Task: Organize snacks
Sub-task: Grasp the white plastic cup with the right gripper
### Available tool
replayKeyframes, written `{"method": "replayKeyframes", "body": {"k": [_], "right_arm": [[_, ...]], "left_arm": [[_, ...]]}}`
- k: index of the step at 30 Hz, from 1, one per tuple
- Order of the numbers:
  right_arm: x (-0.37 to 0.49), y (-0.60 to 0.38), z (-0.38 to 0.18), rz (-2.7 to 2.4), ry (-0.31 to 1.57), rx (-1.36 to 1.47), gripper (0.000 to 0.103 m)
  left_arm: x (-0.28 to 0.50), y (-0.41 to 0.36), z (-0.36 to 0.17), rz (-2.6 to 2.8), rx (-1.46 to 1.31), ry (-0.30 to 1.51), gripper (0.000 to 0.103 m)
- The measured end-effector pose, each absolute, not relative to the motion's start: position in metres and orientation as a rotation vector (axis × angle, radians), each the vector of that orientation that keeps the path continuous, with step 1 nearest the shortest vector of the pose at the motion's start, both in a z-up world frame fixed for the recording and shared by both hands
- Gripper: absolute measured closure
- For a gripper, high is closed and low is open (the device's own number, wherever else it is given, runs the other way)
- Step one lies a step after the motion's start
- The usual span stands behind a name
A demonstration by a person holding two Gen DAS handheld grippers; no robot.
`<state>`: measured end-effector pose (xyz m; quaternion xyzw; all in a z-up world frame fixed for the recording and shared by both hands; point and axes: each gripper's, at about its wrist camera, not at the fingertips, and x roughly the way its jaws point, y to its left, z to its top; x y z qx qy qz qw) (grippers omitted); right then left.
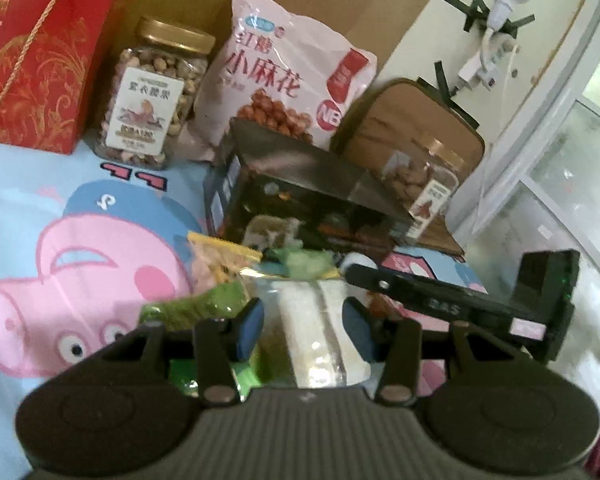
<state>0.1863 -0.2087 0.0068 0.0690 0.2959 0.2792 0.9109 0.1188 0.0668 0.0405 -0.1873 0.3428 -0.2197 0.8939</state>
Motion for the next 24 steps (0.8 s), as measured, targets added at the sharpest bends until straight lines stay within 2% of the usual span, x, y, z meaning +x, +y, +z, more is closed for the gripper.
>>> {"method": "replayKeyframes", "body": {"k": [4, 12, 14, 15, 24], "right_arm": [[0.173, -0.198, 0.01, 0.562, 0.601, 0.083, 0.068], [0.114, -0.216, 0.034, 0.51, 0.421, 0.104, 0.068], [0.099, -0.219, 0.036, 0.567, 0.415, 0.125, 0.068], [0.091, -0.217, 0.036, 0.593, 0.411, 0.125, 0.068], [0.029, -0.158, 0.015, 0.684, 0.416, -0.215, 0.069]], "left_arm": [[0.111, 0.061, 0.038, -0.472, -0.389, 0.722, 0.054], [0.095, 0.061, 0.04, -0.539, -0.425, 0.726, 0.054], [0.094, 0.061, 0.041, -0.57, -0.448, 0.735, 0.049], [0.093, 0.06, 0.041, -0.583, -0.458, 0.735, 0.043], [0.07, 0.046, 0.041, -0.64, -0.392, 0.734, 0.04]]}}
